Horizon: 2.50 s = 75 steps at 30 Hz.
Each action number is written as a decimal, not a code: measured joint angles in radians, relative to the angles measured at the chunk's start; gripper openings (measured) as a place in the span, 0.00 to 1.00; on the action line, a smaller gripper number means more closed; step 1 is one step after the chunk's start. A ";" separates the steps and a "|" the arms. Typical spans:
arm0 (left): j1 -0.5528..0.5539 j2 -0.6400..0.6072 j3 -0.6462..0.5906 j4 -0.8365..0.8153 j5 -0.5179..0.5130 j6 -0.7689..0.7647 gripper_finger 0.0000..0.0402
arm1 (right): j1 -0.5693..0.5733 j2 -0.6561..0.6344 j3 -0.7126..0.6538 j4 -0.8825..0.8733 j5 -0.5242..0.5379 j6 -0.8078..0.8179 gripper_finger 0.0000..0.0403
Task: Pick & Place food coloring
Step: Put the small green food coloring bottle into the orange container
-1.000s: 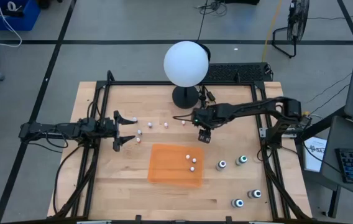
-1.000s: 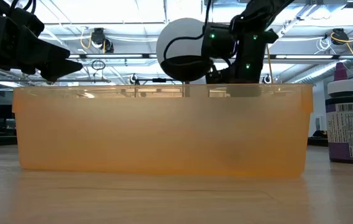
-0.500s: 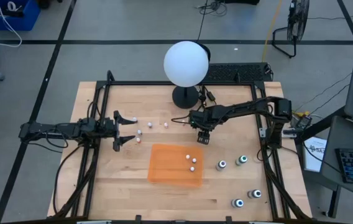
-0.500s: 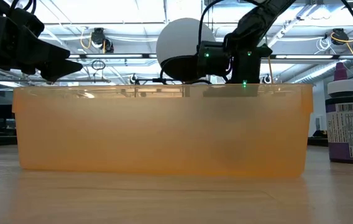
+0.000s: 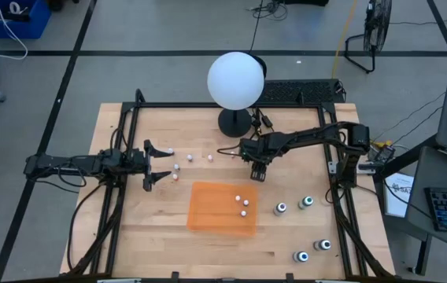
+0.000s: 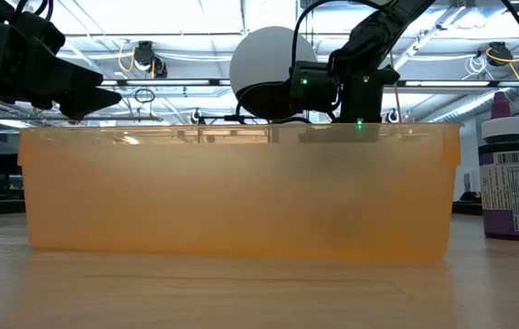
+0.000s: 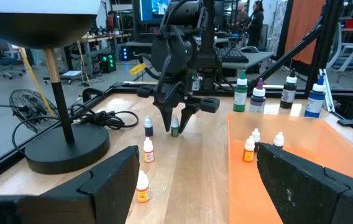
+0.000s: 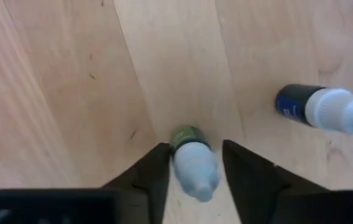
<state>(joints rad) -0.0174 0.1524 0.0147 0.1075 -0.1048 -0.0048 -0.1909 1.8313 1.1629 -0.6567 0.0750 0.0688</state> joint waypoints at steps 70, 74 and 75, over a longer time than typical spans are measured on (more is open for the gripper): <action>0.000 0.000 0.000 0.000 0.000 0.000 0.81 | 0.422 0.170 0.566 -0.257 -0.103 -0.076 0.14; 0.000 0.000 0.000 0.000 0.000 0.000 0.81 | 0.414 0.180 0.566 -0.223 -0.104 -0.108 0.14; 0.000 0.000 0.000 0.000 0.000 0.000 0.81 | 0.414 0.189 0.566 -0.222 -0.103 -0.109 0.14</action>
<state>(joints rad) -0.0174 0.1524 0.0147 0.1074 -0.1047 -0.0048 0.2226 2.0203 1.7290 -0.8791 -0.0284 -0.0405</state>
